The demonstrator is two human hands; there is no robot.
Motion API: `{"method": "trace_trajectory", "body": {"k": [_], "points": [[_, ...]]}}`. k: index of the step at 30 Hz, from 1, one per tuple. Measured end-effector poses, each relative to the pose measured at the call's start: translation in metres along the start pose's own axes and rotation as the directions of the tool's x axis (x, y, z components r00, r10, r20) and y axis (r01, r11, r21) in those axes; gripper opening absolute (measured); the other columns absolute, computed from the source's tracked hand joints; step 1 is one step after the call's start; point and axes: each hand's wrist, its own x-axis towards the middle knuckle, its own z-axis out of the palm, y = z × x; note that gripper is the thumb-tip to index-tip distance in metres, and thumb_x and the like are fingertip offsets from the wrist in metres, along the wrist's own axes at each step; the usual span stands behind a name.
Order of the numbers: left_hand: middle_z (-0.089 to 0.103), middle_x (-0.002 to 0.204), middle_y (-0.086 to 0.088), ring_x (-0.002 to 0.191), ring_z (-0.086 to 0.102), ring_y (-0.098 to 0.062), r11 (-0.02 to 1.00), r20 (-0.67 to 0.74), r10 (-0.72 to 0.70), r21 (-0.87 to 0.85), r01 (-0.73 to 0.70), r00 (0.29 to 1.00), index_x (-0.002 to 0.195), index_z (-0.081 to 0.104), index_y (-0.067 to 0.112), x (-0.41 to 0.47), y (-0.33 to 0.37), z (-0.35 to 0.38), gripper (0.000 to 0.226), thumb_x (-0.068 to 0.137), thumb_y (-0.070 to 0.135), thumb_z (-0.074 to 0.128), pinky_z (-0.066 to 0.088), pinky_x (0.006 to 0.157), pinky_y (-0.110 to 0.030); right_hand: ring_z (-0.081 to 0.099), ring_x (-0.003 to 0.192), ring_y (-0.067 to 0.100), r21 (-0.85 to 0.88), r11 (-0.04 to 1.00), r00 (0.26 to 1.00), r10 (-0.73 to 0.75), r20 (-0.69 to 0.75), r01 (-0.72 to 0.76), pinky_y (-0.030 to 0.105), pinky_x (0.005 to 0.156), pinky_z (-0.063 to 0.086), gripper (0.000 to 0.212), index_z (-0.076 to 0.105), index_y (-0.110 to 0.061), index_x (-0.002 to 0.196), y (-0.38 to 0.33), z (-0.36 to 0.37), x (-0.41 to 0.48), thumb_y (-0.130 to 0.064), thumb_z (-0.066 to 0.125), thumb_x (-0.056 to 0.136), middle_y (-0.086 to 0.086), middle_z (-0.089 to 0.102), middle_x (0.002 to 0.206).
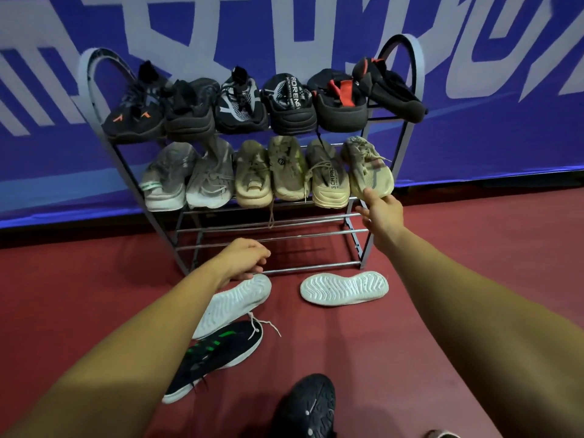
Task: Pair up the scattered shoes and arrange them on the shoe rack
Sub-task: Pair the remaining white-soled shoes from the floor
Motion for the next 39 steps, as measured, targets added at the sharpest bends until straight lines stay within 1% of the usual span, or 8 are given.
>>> {"method": "trace_trajectory", "body": {"k": [6,8,10,18,25,28,32,39], "points": [[0.068,0.091,-0.002,0.057,0.062,-0.003,1.0,-0.011,-0.024,0.001,0.024,1.0,0.093,0.069,0.018,-0.006,-0.007,-0.003,0.009,0.091,0.024,0.063,0.047,0.05,-0.019,0.055,0.068,0.015,-0.1,0.994,0.998,-0.04,0.051,0.045,0.016,0.043,0.037,0.012,0.065,-0.014,0.094,0.003,0.005,-0.005,-0.025,0.068,0.094,0.006,0.063,0.087],[0.066,0.087,-0.002,0.053,0.06,-0.003,0.999,-0.006,-0.033,0.003,0.033,0.999,0.092,0.068,0.017,-0.01,-0.012,-0.005,0.007,0.091,0.021,0.062,0.044,0.046,-0.019,0.055,0.065,0.015,-0.255,0.965,0.997,-0.046,0.058,0.059,0.02,0.054,0.043,0.018,0.063,-0.012,0.086,0.016,0.01,-0.008,-0.028,0.07,0.091,0.008,0.062,0.083],[0.064,0.082,-0.001,0.051,0.058,-0.004,0.999,-0.01,-0.039,0.004,0.039,0.999,0.091,0.068,0.016,-0.012,-0.016,-0.009,0.007,0.09,0.02,0.062,0.042,0.045,-0.019,0.058,0.067,0.018,-0.388,0.919,0.997,-0.05,0.062,0.071,0.032,0.069,0.044,0.025,0.063,-0.008,0.092,0.033,0.015,-0.013,-0.032,0.068,0.09,0.01,0.065,0.083],[0.061,0.072,0.001,0.06,0.056,-0.01,0.981,0.013,-0.024,0.193,0.021,1.0,0.085,0.068,0.017,-0.014,-0.04,-0.018,0.009,0.087,0.021,0.06,0.041,0.052,-0.022,0.066,0.084,0.029,-0.608,0.793,0.958,0.151,0.244,0.03,0.037,0.07,0.045,0.024,0.06,-0.01,0.09,0.104,0.031,-0.053,-0.032,0.069,0.089,0.012,0.07,0.088],[0.06,0.075,-0.004,0.068,0.053,-0.02,0.911,0.032,-0.06,0.409,0.042,0.998,0.082,0.065,0.018,-0.011,-0.064,-0.025,0.005,0.083,0.021,0.061,0.04,0.058,-0.026,0.063,0.06,0.021,-0.703,0.711,0.904,0.286,0.318,0.022,0.026,0.051,0.04,0.024,0.061,-0.008,0.089,0.144,0.06,-0.065,-0.031,0.067,0.091,0.011,0.065,0.08],[0.061,0.078,-0.006,0.068,0.052,-0.021,0.881,0.046,-0.074,0.471,0.044,0.996,0.085,0.068,0.014,-0.005,-0.081,-0.031,0.011,0.085,0.024,0.064,0.043,0.064,-0.028,0.068,0.065,0.025,-0.754,0.656,0.88,0.339,0.334,0.034,0.026,0.056,0.045,0.029,0.067,-0.004,0.085,0.163,0.077,-0.066,-0.033,0.066,0.091,0.017,0.072,0.085],[0.071,0.105,-0.004,0.101,0.064,-0.022,0.865,-0.006,-0.116,0.491,0.104,0.993,0.1,0.072,0.013,0.009,-0.111,-0.042,0.02,0.086,0.026,0.067,0.05,0.088,-0.032,0.074,0.084,0.032,-0.821,0.568,0.842,0.414,0.345,0.057,0.039,0.077,0.055,0.035,0.064,-0.006,0.074,0.191,0.095,-0.062,-0.038,0.065,0.09,0.018,0.075,0.088],[0.059,0.071,0.004,0.073,0.057,-0.018,0.856,-0.034,-0.205,0.478,0.196,0.978,0.093,0.068,0.015,0.034,-0.177,-0.041,0.011,0.085,0.022,0.066,0.042,0.066,-0.024,0.069,0.097,0.034,-0.857,0.51,0.792,0.493,0.36,0.072,0.041,0.084,0.055,0.022,0.067,-0.013,0.091,0.248,0.117,-0.053,-0.034,0.065,0.086,0.011,0.071,0.099]]}}
